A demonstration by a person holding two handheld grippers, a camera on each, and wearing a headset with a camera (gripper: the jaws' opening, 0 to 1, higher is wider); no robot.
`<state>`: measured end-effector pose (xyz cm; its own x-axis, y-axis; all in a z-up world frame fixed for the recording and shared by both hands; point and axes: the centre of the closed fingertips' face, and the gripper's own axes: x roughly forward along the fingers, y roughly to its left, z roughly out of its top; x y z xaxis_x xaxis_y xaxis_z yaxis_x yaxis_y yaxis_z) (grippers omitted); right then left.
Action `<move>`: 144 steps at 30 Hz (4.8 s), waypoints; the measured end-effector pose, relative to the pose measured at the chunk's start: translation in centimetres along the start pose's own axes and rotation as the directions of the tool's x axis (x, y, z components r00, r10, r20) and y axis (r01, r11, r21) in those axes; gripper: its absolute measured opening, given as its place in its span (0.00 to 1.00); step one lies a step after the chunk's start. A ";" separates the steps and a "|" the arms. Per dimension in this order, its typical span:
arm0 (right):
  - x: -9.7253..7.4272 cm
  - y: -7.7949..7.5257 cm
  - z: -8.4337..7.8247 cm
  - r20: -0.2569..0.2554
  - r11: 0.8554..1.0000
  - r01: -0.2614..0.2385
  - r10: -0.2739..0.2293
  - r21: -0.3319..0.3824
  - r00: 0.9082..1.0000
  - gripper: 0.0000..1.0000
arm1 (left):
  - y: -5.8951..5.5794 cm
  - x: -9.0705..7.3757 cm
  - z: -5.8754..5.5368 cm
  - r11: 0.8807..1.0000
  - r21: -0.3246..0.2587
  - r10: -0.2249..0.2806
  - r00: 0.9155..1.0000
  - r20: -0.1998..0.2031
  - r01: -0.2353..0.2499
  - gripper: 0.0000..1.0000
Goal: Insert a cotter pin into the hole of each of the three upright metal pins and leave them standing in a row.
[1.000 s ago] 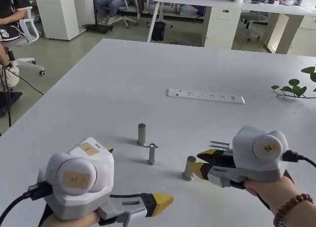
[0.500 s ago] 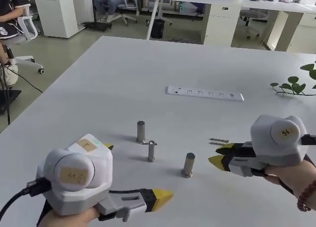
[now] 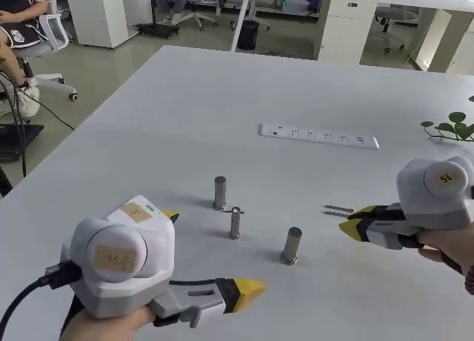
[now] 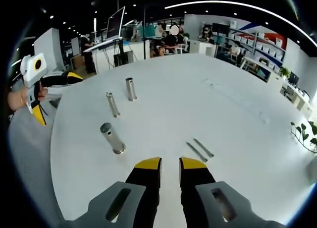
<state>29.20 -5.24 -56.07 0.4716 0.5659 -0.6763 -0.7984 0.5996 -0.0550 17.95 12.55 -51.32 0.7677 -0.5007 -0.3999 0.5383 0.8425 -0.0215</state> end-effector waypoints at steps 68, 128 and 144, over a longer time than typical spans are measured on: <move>4.9 -5.0 -2.5 -0.423 0.930 -0.186 0.036 -0.318 0.905 0.00 | 0.4 0.7 -1.4 1.000 -0.013 0.000 0.999 -0.041 0.000 0.95; -4.7 12.9 3.9 -0.066 0.653 -0.257 0.302 -0.713 0.951 0.00 | -6.6 0.4 1.9 0.953 -0.219 -0.213 0.977 0.008 0.210 0.28; -5.5 15.9 4.2 -0.059 0.587 -0.276 0.360 -0.761 0.931 0.00 | -8.0 0.7 2.6 0.915 -0.307 -0.267 0.963 0.026 0.262 0.12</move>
<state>15.49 3.49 -50.12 0.1291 0.7094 -0.6929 -0.8839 -0.2344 -0.4046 15.12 4.95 -49.06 0.6049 -0.7123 -0.3561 0.5867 0.7010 -0.4056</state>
